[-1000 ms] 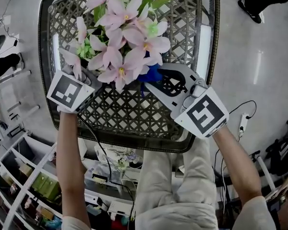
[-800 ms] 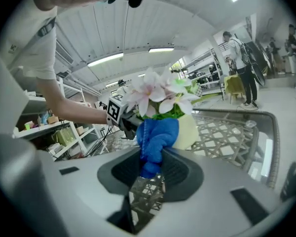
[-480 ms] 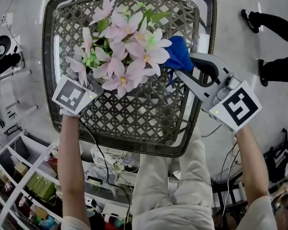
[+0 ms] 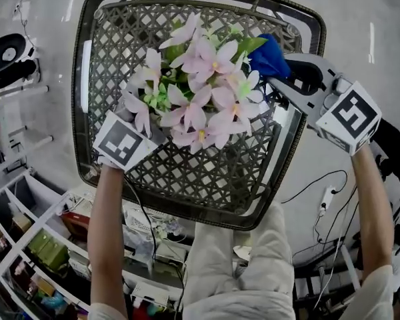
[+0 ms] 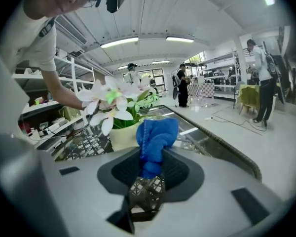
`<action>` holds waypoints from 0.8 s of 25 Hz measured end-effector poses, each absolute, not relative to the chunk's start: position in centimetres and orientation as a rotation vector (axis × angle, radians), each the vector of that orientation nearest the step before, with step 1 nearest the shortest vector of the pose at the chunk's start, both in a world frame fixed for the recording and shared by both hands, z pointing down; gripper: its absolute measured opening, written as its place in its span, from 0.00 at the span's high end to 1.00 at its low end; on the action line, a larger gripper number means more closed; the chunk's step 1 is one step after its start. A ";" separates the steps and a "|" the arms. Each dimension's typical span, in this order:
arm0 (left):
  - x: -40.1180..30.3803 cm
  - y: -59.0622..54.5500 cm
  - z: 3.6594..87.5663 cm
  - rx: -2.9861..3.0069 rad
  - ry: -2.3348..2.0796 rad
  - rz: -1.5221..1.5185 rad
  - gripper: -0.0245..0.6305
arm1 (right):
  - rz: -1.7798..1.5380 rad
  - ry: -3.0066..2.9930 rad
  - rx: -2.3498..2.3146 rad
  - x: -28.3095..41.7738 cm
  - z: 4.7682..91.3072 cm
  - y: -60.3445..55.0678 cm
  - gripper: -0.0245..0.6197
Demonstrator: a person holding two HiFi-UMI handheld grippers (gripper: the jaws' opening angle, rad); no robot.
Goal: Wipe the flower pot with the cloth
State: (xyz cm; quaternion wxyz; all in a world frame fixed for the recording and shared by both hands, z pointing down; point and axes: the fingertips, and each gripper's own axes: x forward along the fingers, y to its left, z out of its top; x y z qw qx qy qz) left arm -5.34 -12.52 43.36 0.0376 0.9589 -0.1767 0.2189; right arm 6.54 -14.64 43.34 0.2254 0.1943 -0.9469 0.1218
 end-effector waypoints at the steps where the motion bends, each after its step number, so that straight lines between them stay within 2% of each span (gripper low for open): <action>1: -5.3 -12.5 43.4 2.944 -0.538 0.678 0.29 | 0.335 -2.611 0.514 6.3 43.5 -15.1 0.77; 13: -5.1 -12.5 43.2 2.953 -0.520 0.670 0.30 | 0.260 -2.558 0.257 1.9 44.9 -17.8 0.77; 20: -5.1 -12.5 43.2 2.943 -0.533 0.681 0.30 | 0.086 -2.539 0.132 -0.7 44.7 -18.8 0.77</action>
